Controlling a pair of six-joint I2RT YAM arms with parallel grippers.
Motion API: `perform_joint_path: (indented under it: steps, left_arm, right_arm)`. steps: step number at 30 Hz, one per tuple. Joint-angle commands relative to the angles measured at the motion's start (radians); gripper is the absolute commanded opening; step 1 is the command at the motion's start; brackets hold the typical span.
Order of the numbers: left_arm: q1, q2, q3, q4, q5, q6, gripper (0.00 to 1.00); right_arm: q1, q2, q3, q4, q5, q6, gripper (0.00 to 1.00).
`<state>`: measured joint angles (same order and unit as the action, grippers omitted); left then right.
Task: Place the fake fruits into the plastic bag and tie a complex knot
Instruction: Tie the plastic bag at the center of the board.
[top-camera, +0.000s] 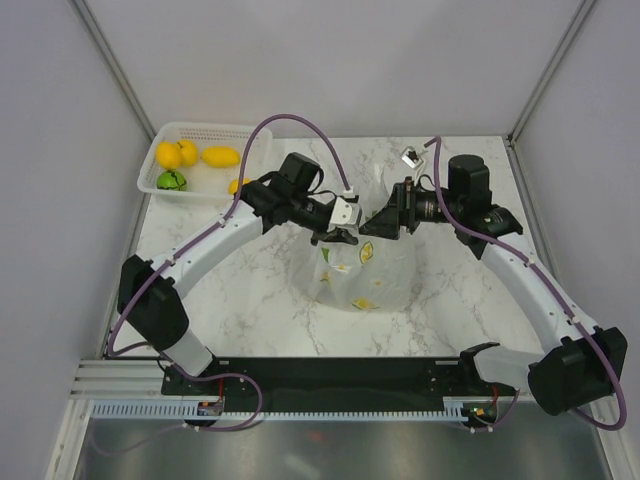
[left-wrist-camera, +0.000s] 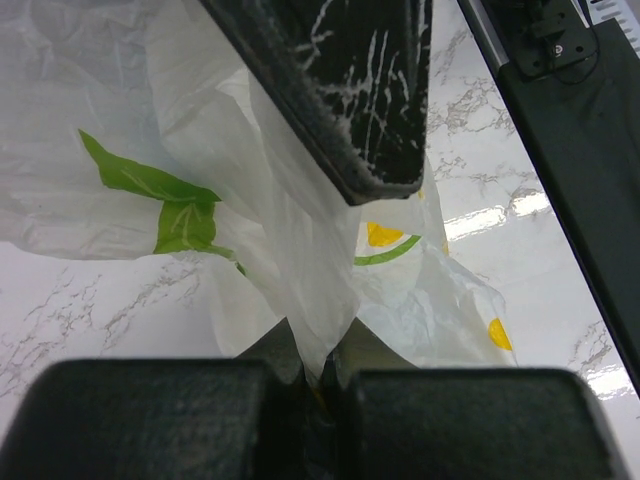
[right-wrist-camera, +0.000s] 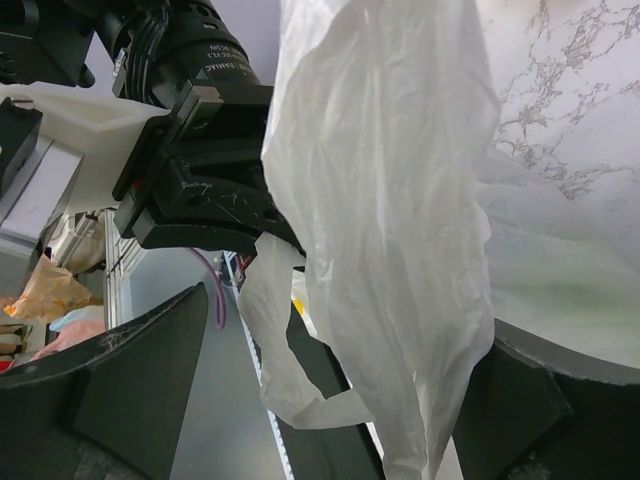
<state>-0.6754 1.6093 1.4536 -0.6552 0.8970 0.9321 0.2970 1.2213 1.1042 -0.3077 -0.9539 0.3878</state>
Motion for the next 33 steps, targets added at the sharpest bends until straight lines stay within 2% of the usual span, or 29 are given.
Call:
perform_joint_path:
  steps: [1, 6, 9, 10, 12, 13, 15, 16, 19, 23, 29, 33]
  left_arm:
    - [0.000, 0.008, 0.054, -0.020, 0.005, 0.001, 0.02]
    - [0.000, 0.017, 0.073, -0.021, 0.008, -0.010, 0.02]
    - [0.000, 0.018, 0.080, -0.023, 0.020, -0.012, 0.02]
    - [0.000, 0.020, 0.082, -0.023, 0.023, -0.010, 0.02]
    - [-0.001, 0.021, 0.082, -0.023, 0.025, -0.010, 0.02]
    - [-0.001, 0.023, 0.083, -0.024, 0.025, -0.012, 0.02]
    - [-0.003, 0.026, 0.086, -0.024, 0.023, -0.016, 0.02]
    - [-0.003, 0.027, 0.093, -0.024, 0.023, -0.021, 0.02]
    - [-0.001, 0.037, 0.108, -0.023, 0.005, -0.042, 0.02]
    - [-0.003, 0.050, 0.137, -0.021, -0.038, -0.090, 0.03]
    - [-0.003, 0.070, 0.179, -0.001, -0.124, -0.180, 0.05]
    - [-0.003, 0.074, 0.176, 0.063, -0.159, -0.243, 0.05]
  right_arm:
    - [-0.002, -0.031, -0.001, 0.007, -0.028, -0.033, 0.95]
    - [-0.002, -0.031, -0.006, -0.021, -0.020, -0.055, 0.89]
    - [-0.002, -0.032, -0.006, -0.037, -0.005, -0.067, 0.79]
    - [-0.002, -0.031, -0.004, -0.037, 0.003, -0.066, 0.72]
    - [-0.002, -0.029, -0.001, -0.036, 0.006, -0.061, 0.64]
    - [-0.002, -0.028, 0.002, -0.037, 0.007, -0.060, 0.53]
    - [-0.002, -0.029, 0.003, -0.042, 0.017, -0.061, 0.41]
    - [-0.002, -0.028, 0.003, -0.045, 0.024, -0.061, 0.26]
    - [-0.002, -0.031, 0.008, -0.064, 0.053, -0.070, 0.00]
    - [-0.001, -0.034, 0.029, -0.122, 0.115, -0.108, 0.00]
    - [-0.001, -0.091, 0.029, -0.162, 0.300, -0.136, 0.00]
    - [-0.001, -0.132, 0.016, -0.171, 0.363, -0.139, 0.00]
